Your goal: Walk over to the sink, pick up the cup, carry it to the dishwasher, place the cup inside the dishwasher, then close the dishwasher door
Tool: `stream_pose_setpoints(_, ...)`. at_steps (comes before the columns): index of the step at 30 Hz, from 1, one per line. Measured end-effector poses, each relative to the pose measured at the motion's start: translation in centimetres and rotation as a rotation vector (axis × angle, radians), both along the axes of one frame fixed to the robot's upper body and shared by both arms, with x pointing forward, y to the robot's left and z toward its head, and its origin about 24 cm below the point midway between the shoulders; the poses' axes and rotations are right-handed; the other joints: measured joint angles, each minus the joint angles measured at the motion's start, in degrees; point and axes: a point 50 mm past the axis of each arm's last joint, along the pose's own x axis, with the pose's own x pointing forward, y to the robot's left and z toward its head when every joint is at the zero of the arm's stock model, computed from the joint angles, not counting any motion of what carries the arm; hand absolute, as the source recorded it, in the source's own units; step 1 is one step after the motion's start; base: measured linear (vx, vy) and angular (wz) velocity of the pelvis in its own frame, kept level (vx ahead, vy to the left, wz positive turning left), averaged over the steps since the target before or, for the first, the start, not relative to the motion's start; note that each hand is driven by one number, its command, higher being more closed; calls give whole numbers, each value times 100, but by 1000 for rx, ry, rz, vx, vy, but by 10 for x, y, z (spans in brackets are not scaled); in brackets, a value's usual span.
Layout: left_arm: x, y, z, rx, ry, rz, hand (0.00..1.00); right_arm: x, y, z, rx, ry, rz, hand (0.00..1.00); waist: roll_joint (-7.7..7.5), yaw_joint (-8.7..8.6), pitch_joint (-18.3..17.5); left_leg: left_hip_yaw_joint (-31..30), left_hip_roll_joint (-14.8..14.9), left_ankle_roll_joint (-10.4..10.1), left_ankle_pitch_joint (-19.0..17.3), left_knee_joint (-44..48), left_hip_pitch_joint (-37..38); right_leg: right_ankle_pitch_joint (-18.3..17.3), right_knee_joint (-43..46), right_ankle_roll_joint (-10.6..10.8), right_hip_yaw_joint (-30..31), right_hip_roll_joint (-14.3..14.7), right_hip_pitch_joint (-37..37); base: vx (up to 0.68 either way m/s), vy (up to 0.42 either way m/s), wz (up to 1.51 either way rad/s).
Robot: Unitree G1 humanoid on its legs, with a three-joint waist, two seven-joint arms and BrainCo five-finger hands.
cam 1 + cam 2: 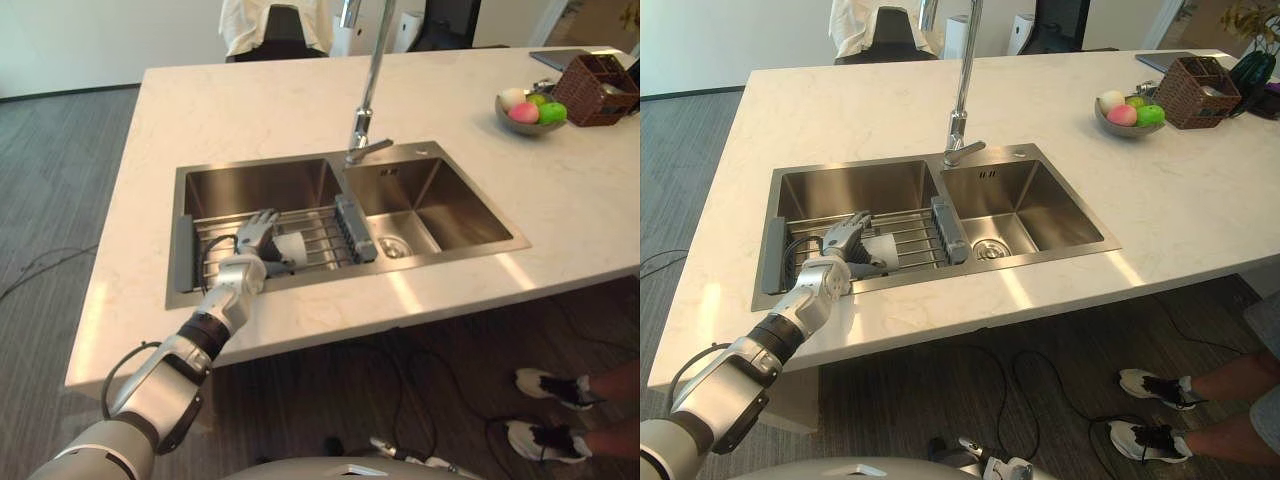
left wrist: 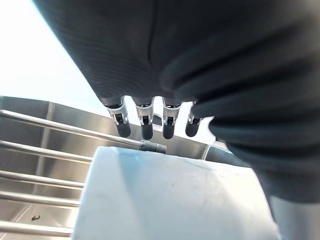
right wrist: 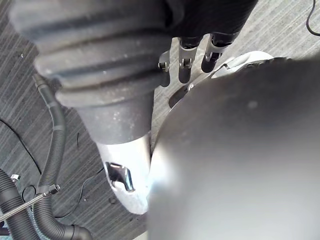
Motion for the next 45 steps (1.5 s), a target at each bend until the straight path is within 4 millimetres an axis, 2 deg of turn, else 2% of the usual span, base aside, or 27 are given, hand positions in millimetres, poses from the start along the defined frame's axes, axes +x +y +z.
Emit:
stream_pose_setpoints(14, -1, 2, -8, 158, 61, -39, 0, 0, 0, 0, 10, -12, 13, 0, 36, -21, 1, 14, -1, -12, -9, 0, -2, 27, -55, 2, 43, 6, -5, -6, -5, -2)
stream_pose_setpoints(31, 4, 11, -15, 216, 204, -11, 0, 2, -2, 1, 15, 0, 26, 0, 91, -78, -34, -68, -7, -4, -4, 0, -19, 27, -79, 1, 9, 12, -2, -5, -4, 1)
stream_pose_setpoints(45, 12, 19, -13, 185, 360, 19, 0, 4, -3, 2, 18, 7, 31, 0, 113, -149, -48, -23, -4, -4, -5, 0, 2, 33, -72, -2, 46, 17, 7, 0, 0, 0)
